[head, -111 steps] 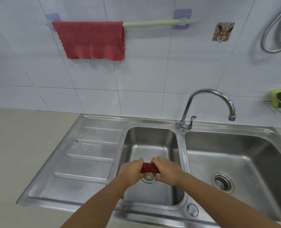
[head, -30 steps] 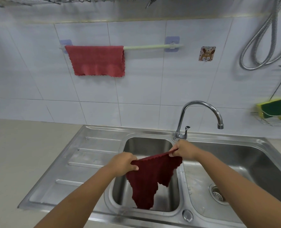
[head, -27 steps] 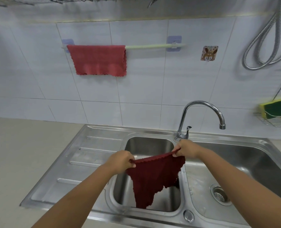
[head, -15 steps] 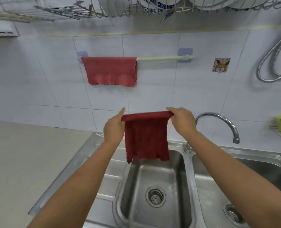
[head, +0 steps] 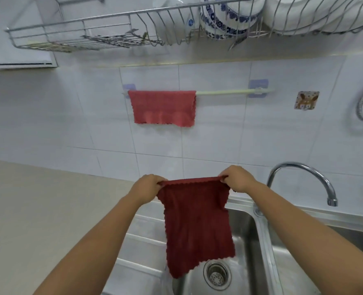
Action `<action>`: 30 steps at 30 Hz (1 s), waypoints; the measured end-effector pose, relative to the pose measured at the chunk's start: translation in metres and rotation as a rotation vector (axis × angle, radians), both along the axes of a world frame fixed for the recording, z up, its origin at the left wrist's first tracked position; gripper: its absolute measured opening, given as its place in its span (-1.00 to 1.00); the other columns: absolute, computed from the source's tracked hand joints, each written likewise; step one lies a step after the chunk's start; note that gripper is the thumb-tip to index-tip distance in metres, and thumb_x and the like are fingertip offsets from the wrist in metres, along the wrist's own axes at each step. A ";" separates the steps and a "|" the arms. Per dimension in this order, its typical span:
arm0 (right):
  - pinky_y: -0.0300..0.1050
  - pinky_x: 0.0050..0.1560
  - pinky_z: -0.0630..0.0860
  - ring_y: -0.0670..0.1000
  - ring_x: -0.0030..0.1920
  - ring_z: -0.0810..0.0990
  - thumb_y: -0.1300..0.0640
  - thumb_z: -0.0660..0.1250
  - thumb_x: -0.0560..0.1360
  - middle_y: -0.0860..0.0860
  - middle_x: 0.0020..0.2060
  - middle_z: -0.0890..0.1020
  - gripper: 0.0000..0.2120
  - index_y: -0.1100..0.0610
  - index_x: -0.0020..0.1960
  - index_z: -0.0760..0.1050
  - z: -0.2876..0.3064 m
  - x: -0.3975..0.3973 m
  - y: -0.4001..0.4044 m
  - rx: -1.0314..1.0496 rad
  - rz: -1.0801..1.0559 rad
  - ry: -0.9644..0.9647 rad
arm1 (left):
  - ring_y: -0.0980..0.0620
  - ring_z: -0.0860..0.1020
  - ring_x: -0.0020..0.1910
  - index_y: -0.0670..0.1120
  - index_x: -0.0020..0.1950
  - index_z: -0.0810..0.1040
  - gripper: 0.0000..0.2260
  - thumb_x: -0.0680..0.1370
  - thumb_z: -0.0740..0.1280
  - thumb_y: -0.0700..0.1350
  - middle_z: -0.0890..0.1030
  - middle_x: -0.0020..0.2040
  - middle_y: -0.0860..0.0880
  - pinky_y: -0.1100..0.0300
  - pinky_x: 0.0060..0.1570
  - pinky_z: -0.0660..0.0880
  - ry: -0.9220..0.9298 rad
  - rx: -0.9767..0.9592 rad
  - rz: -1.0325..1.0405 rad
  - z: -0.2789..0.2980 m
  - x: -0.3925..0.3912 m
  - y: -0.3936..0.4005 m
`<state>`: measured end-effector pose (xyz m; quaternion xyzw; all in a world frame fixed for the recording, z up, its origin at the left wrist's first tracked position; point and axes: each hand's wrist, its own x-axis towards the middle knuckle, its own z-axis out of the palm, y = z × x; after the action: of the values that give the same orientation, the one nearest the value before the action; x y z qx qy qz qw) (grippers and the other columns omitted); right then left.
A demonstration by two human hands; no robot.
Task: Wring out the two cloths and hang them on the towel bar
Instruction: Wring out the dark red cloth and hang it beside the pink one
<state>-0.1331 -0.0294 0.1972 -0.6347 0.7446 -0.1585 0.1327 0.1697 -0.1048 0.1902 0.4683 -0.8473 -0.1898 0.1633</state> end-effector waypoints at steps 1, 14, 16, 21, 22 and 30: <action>-0.06 -0.17 0.54 0.07 -0.23 0.62 0.26 0.23 0.46 0.00 -0.23 0.68 -0.76 0.09 -0.18 0.66 -0.003 0.001 0.001 0.005 -0.001 -0.062 | 0.09 0.62 -0.13 0.09 0.08 0.67 -0.75 0.57 0.25 -0.15 0.69 -0.11 0.10 0.17 -0.04 0.54 0.032 0.010 -0.005 -0.002 0.002 0.002; -0.03 0.09 0.53 0.13 0.10 0.61 0.36 0.20 0.43 0.04 0.10 0.68 -0.53 0.03 0.24 0.58 0.072 0.053 -0.004 -0.871 -0.111 0.056 | -0.21 0.56 0.12 -0.05 0.32 0.55 -0.61 0.52 0.25 -0.32 0.64 0.20 -0.09 0.02 0.08 0.49 0.262 -0.701 0.245 0.082 0.015 0.006; -0.04 0.02 0.54 0.13 0.02 0.62 0.33 0.21 0.46 0.05 -0.05 0.70 -0.61 0.03 0.16 0.62 0.080 0.044 -0.004 -0.612 0.019 0.206 | -0.18 0.57 -0.03 -0.10 0.18 0.61 -0.77 0.58 0.25 -0.21 0.66 -0.03 -0.10 0.10 -0.06 0.46 -0.052 -0.445 0.070 0.094 0.026 0.004; -0.09 -0.03 0.54 0.11 -0.12 0.63 0.21 0.29 0.50 0.12 -0.12 0.69 -0.81 0.20 0.02 0.65 0.042 0.041 0.001 0.328 0.153 0.273 | 0.03 0.52 -0.15 -0.18 0.03 0.65 -0.83 0.57 0.28 -0.19 0.61 -0.12 -0.07 0.23 -0.16 0.42 -0.323 0.220 -0.074 0.057 0.027 0.007; -0.09 -0.08 0.55 0.10 -0.15 0.64 0.22 0.28 0.50 0.12 -0.13 0.69 -0.82 0.19 -0.03 0.66 0.032 0.039 -0.001 0.286 0.113 0.236 | 0.01 0.55 -0.11 -0.15 0.03 0.67 -0.81 0.56 0.27 -0.21 0.65 -0.08 -0.08 0.21 -0.11 0.43 -0.272 0.151 -0.044 0.045 0.024 0.004; -0.14 -0.24 0.47 0.04 -0.16 0.61 0.33 0.15 0.36 -0.04 -0.21 0.68 -0.61 -0.02 -0.14 0.67 0.011 0.030 0.026 -0.188 -0.173 0.023 | 0.01 0.61 -0.01 0.12 0.07 0.65 -0.69 0.52 0.20 -0.18 0.69 0.01 0.09 0.10 0.02 0.54 0.065 -0.098 0.089 0.018 0.005 0.019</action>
<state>-0.1031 -0.0038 0.2082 -0.5793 0.7800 -0.2312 0.0500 0.1747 -0.0859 0.2080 0.4903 -0.8283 -0.1558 0.2219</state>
